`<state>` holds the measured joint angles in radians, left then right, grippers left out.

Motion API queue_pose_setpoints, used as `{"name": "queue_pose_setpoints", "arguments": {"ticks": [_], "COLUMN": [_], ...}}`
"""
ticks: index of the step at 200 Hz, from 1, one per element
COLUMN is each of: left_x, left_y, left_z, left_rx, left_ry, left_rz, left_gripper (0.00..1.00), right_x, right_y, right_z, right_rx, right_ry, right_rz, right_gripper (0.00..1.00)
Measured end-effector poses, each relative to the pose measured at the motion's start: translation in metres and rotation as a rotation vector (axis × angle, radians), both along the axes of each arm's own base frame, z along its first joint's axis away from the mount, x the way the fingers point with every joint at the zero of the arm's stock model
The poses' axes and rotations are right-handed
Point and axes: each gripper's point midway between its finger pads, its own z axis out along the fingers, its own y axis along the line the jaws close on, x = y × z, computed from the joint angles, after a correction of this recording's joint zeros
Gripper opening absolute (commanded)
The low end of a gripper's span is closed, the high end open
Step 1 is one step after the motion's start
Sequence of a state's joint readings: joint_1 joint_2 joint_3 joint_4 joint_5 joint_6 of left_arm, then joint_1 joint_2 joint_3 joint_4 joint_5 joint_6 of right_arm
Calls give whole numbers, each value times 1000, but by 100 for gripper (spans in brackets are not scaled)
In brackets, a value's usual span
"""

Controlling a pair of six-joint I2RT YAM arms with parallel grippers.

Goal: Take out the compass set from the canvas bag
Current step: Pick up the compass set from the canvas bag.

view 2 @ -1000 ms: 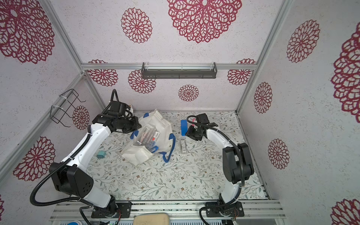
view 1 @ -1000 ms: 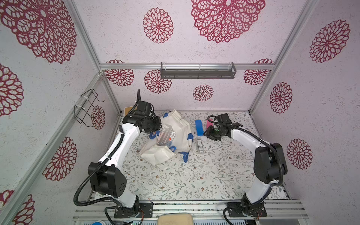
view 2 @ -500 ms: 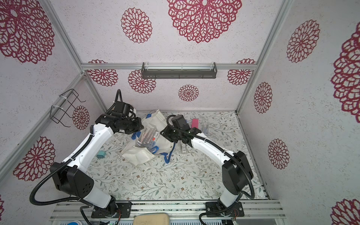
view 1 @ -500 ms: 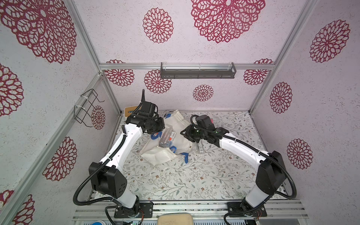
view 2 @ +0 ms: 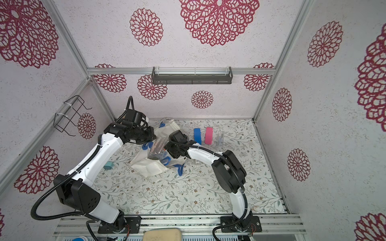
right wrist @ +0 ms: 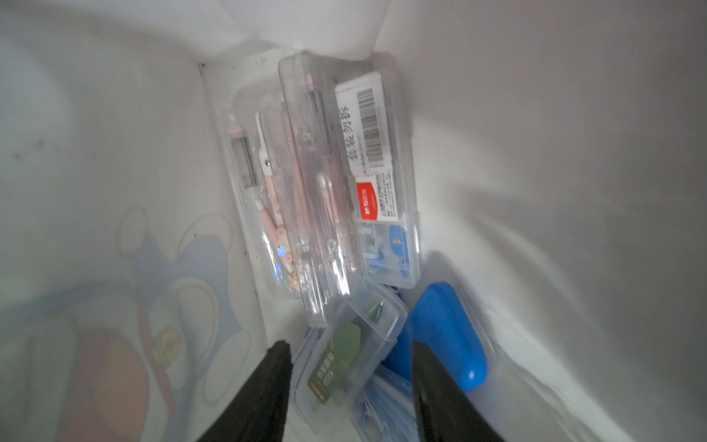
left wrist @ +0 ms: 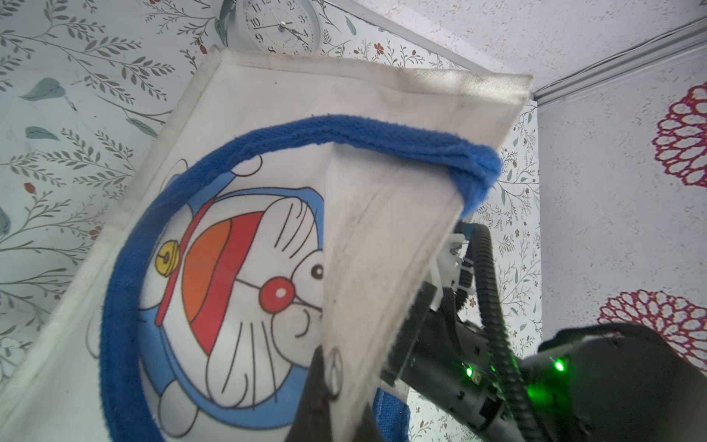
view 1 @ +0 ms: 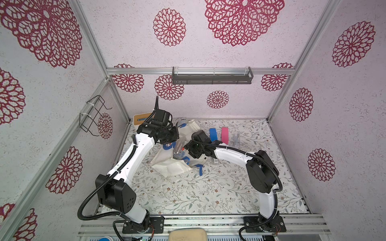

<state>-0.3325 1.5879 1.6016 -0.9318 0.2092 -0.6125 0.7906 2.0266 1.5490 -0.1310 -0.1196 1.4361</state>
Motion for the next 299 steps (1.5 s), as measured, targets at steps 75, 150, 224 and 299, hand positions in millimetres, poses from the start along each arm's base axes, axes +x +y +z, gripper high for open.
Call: {"name": "queue_pose_setpoints", "arguments": {"ticks": [75, 150, 224, 299], "left_x": [-6, -6, -3, 13], "left_y": [-14, -11, 1, 9], "left_z": [2, -3, 3, 9], "left_rx": [-28, -9, 59, 142], "left_ry": [-3, 0, -18, -50], "left_rz": [-49, -40, 5, 19], "left_gripper": [0, 0, 0, 0], "right_x": [27, 50, 22, 16], "right_y": [22, 62, 46, 23], "right_z": [-52, -40, -29, 30], "right_rx": [43, 187, 247, 334], "right_ry": [36, -31, -9, -69], "right_rz": [-140, -59, 42, 58], "right_gripper": [59, 22, 11, 9]}}
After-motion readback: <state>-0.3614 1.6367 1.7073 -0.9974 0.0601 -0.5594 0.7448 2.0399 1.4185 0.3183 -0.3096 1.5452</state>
